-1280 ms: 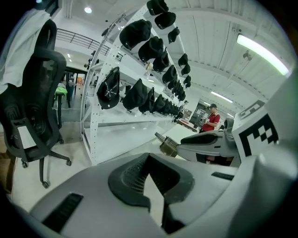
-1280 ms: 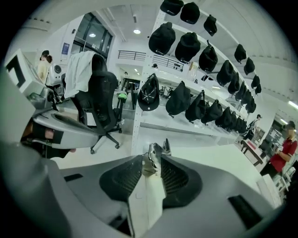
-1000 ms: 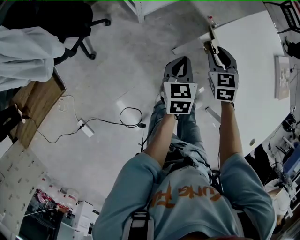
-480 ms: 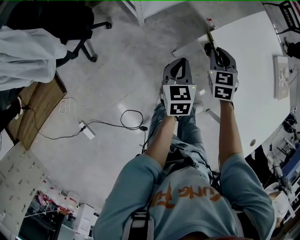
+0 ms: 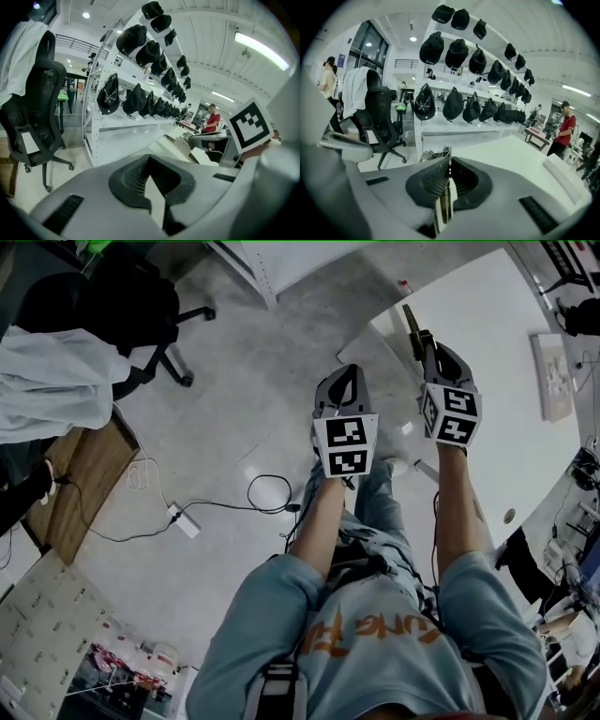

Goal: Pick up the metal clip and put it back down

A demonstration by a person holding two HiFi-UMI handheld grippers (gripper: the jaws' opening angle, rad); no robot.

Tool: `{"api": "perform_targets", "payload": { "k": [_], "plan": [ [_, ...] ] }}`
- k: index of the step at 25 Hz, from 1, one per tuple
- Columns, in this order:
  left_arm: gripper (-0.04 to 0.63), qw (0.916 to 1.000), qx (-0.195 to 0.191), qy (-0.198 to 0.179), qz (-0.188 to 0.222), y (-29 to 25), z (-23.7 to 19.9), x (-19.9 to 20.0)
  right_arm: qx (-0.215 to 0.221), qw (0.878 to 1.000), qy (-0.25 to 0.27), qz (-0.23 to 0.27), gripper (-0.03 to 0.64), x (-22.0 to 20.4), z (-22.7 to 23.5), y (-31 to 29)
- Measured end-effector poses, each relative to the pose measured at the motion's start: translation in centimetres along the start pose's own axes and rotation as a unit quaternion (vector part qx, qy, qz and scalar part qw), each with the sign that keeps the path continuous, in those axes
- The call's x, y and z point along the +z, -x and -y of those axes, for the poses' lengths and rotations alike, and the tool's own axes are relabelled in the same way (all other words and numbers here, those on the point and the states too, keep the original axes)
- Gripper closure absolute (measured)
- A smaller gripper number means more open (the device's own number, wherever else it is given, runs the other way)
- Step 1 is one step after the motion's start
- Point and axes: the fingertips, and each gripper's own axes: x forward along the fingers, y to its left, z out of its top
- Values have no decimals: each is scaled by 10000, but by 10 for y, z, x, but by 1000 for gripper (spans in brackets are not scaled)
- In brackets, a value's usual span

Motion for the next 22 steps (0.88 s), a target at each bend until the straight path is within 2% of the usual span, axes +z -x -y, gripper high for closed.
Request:
{"api": "perform_targets", "payload": {
  "k": [10, 22],
  "plan": [
    [586, 9983, -513, -248, -77, 3, 55, -4, -302, 9970, -664, 256, 584, -11, 41, 57],
    [586, 9905, -1183, -650, -273, 5, 119, -15, -1016, 9860, -1288, 307, 584, -51, 92, 126]
  ]
}}
